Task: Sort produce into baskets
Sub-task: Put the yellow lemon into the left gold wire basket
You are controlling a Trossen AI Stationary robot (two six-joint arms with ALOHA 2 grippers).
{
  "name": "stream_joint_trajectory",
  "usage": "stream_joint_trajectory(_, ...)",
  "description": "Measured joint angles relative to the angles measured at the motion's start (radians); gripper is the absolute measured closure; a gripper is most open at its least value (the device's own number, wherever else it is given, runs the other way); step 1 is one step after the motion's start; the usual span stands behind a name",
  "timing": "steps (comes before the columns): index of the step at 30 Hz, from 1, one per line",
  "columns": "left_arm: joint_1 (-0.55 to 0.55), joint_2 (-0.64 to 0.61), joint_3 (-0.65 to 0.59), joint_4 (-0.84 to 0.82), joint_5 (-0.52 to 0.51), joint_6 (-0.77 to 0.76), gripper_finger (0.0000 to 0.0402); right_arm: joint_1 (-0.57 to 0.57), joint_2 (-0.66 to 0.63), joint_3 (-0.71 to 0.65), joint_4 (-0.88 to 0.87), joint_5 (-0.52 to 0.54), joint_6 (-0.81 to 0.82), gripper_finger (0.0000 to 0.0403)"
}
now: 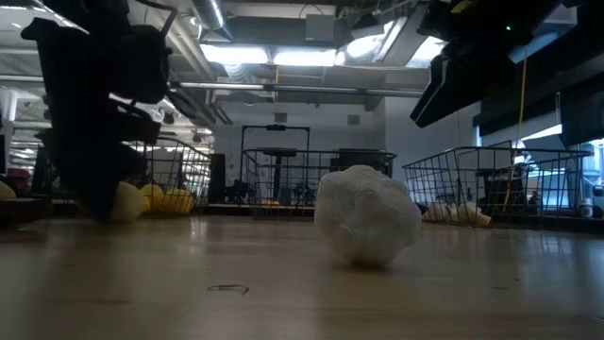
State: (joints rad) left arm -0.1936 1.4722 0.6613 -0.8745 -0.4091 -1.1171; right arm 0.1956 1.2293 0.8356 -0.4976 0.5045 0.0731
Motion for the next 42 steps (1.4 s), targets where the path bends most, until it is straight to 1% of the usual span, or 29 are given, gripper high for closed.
stream_joint_trajectory(8,-0.005,0.0,0.0,0.239,-0.007,0.176,0.0101,0.0,0.0,0.0,0.0,0.0,0.0,0.0127)
stream_joint_trajectory(10,-0.005,0.0,0.0,0.287,-0.007,0.218,0.0101,0.0,0.0,0.0,0.0,0.0,0.0,0.0127)
stream_joint_trajectory(12,-0.005,0.0,0.011,0.298,-0.007,0.254,0.0101,0.0,0.0,0.0,0.0,0.0,0.0,0.0127)
stream_joint_trajectory(18,-0.005,-0.008,0.103,0.252,0.004,0.377,0.0101,0.0,0.0,0.0,0.0,0.0,0.0,0.0127)
stream_joint_trajectory(22,0.006,-0.044,0.162,0.197,0.002,0.464,0.0101,0.0,0.0,0.0,0.001,0.0,0.0,0.0127)
stream_joint_trajectory(26,0.004,-0.063,0.165,0.253,-0.005,0.468,0.0101,0.0,0.0,0.0,0.001,0.0,0.0,0.0127)
stream_joint_trajectory(29,0.003,-0.06,0.165,0.254,0.009,0.496,0.0101,0.0,0.0,0.0,0.002,0.0,0.0,0.0127)
stream_joint_trajectory(31,0.004,-0.059,0.165,0.223,0.02,0.498,0.0101,0.0,0.0,0.0,0.001,0.0,0.0,0.0127)
stream_joint_trajectory(35,0.003,-0.059,0.165,0.095,0.021,0.463,0.0101,0.0,0.0,0.0,-0.001,0.0,0.0,0.0127)
stream_joint_trajectory(39,0.004,-0.056,0.164,-0.014,-0.052,0.439,0.0101,0.0,0.0,0.0,0.0,0.0,-0.007,0.0127)
stream_joint_trajectory(42,0.004,-0.056,0.164,-0.036,-0.123,0.447,0.0101,0.0,0.0,0.0,0.0,0.0,-0.01,0.0127)
